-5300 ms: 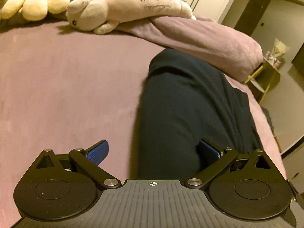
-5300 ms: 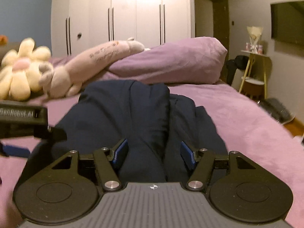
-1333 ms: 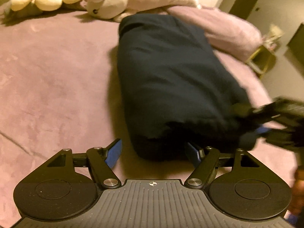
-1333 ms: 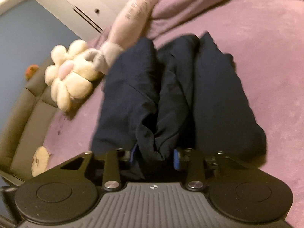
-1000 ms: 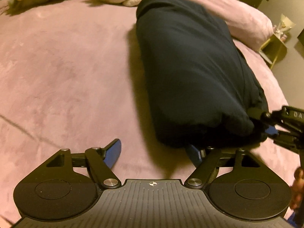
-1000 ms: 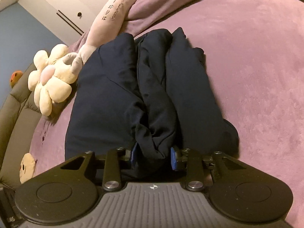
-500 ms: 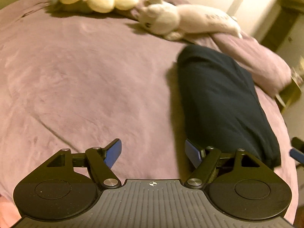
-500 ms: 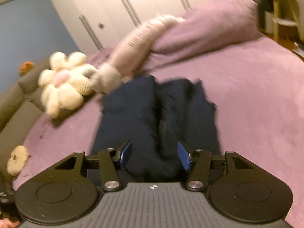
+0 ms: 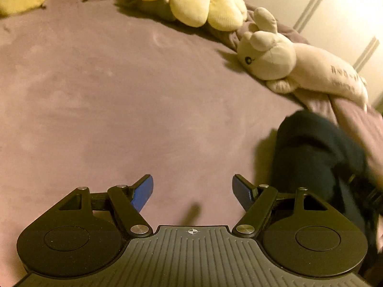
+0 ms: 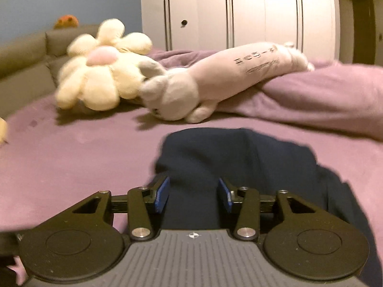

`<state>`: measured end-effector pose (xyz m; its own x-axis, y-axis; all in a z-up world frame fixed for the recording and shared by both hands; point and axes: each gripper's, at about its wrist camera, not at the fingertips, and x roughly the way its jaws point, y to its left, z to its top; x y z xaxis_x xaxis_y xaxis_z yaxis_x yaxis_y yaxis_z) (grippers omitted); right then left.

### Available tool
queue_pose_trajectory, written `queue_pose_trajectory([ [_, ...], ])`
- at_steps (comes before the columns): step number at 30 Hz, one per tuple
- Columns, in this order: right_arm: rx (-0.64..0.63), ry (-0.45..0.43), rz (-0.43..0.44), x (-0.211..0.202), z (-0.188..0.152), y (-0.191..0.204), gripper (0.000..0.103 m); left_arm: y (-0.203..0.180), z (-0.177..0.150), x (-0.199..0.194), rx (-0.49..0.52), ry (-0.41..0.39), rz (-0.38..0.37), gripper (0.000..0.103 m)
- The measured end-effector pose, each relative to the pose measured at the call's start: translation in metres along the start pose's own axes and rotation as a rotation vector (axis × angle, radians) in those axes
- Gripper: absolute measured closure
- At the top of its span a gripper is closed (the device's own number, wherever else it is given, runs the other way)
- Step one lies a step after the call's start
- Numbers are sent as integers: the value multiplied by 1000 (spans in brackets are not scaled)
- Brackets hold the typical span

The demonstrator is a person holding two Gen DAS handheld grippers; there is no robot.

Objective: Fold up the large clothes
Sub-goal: 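Open both grippers and pull them back from the folded jacket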

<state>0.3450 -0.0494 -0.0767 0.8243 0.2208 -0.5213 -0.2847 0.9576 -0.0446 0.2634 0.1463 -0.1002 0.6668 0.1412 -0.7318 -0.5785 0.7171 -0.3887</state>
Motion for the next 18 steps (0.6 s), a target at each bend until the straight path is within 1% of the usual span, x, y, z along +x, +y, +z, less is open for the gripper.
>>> queue_pose_trajectory([
  [2,10,-16,-67,9,-10,-18,61,-20,1,19,-32,0,-12,24],
  [4,89,-26,-101,13,-22,-44,60,-40,0,36,-40,28,-51,24],
  [5,142,-30,-116,12,-27,-59,60,-51,-3,43,-25,55,-82,26],
  [7,235,-43,-121,6,-32,-83,60,-65,-10,44,-48,31,-78,26],
  [8,256,-53,-134,3,-34,-90,60,-70,-14,43,-44,15,-78,25],
  [11,280,-87,-144,5,-51,-98,61,-89,-26,40,14,-46,-13,23],
  [12,273,-88,-150,14,-57,-98,61,-94,-31,40,29,-70,9,23],
  [14,276,-68,-146,32,-58,-100,61,-98,-38,45,34,-98,40,22],
  [16,271,-55,-147,36,-52,-99,60,-96,-36,52,8,-87,48,21],
  [18,287,-62,-127,27,-48,-101,59,-93,-31,45,13,-60,50,20],
])
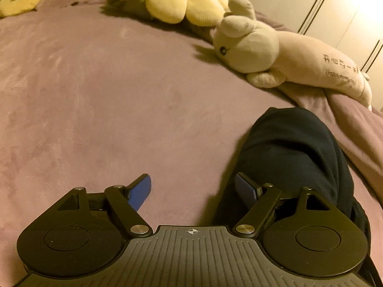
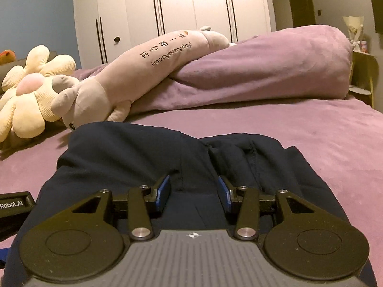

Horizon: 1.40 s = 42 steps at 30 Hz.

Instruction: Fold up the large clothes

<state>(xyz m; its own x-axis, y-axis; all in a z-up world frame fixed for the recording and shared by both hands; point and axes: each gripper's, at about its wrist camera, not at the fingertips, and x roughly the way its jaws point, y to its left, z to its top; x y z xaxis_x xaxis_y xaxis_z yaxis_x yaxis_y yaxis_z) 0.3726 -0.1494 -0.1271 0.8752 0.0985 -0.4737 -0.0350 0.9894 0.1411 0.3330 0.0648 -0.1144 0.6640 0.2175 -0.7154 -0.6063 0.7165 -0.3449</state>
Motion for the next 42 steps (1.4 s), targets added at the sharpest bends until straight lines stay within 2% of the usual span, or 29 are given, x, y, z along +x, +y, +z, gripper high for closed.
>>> queue_pose_trajectory([
  [4,86,14,66,-32,9,-11,55,16,16,-21,103,91,-43,20],
  [6,37,12,64,-62,5,-4,54,30,13,-43,149,146,-79,20],
  [8,-40,5,67,-97,-8,4,52,48,6,-71,194,165,-126,20],
  [9,-87,11,53,-117,-18,9,49,57,0,-85,216,169,-159,20],
  [10,-111,21,44,-131,-27,10,39,65,-6,-101,242,168,-195,20],
  [14,-157,92,7,-168,-59,5,37,74,-25,-134,349,152,-255,20],
  [17,-237,127,-18,-164,-57,14,37,64,-35,-129,449,129,-219,18],
  [19,-250,174,-31,-159,-50,18,37,53,-45,-118,570,123,-116,18],
  [22,-249,225,-46,-172,-40,25,35,60,-39,-121,553,192,-105,22],
  [24,-280,257,-53,-191,-45,28,31,71,-37,-133,549,240,-123,22],
  [25,-291,282,-62,-201,-51,29,24,77,-38,-141,560,244,-146,20],
  [28,-265,417,-47,-233,-73,23,12,100,-53,-175,584,244,-183,12],
  [29,-239,460,-43,-244,-81,20,9,107,-60,-187,592,241,-195,8],
  [33,-171,563,-72,-272,-94,18,5,117,-79,-219,635,244,-205,7],
  [37,-183,557,-110,-289,-76,31,4,103,-84,-240,710,231,-209,6],
  [42,-205,492,-162,-303,-46,39,4,92,-77,-253,722,205,-207,4],
])
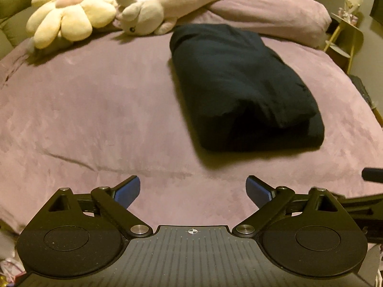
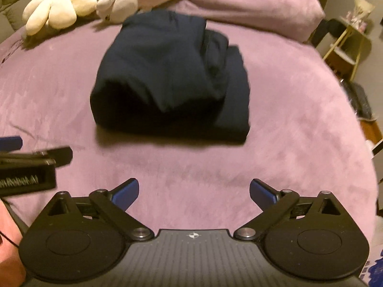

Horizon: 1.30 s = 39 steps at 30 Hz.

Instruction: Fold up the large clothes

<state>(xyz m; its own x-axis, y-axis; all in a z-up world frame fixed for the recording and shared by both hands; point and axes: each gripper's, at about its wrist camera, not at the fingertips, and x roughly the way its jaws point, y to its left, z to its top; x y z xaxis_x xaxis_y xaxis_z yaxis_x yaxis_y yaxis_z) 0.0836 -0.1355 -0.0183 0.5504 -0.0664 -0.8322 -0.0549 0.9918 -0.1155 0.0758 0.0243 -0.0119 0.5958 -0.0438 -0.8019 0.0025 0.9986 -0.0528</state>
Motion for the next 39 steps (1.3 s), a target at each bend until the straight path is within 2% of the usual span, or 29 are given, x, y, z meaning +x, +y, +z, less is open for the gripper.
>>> queue_pose_trajectory([
  [6,60,-34,-8,-10,8,-10,4,-3,9,-11,6,-16,18,3],
  [14,108,-24,-44,-7,10,-19,4,-3,11,-8,2,-10,31,3],
  [39,144,-18,-56,-9,6,-23,4,-5,11,-12,14,-18,12,3],
])
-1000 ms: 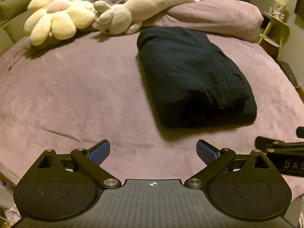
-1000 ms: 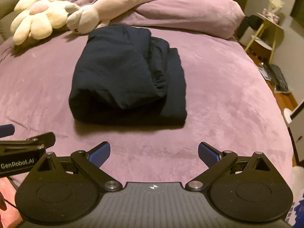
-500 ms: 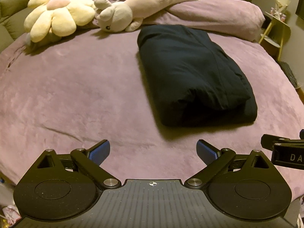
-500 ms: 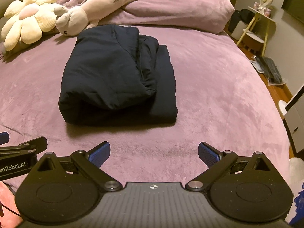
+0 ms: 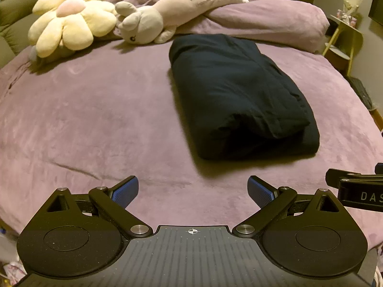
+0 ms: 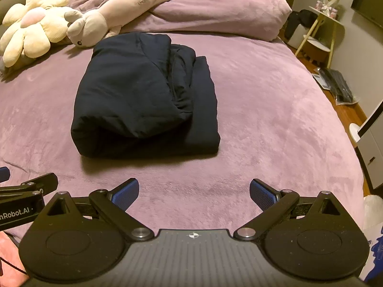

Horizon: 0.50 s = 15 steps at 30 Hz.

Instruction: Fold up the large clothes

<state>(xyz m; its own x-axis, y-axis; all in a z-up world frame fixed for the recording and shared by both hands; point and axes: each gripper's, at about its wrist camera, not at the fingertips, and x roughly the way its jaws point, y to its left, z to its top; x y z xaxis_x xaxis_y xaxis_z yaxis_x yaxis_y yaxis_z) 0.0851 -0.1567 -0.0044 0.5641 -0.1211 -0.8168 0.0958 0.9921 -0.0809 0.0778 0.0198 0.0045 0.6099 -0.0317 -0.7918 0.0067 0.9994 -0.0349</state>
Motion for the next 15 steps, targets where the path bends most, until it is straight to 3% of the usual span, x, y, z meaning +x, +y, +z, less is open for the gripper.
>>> queue_pose_trajectory([
  [15,9,-9,-2,-3,-1,1,4,-4,0,-3,6,-7,-10,3],
])
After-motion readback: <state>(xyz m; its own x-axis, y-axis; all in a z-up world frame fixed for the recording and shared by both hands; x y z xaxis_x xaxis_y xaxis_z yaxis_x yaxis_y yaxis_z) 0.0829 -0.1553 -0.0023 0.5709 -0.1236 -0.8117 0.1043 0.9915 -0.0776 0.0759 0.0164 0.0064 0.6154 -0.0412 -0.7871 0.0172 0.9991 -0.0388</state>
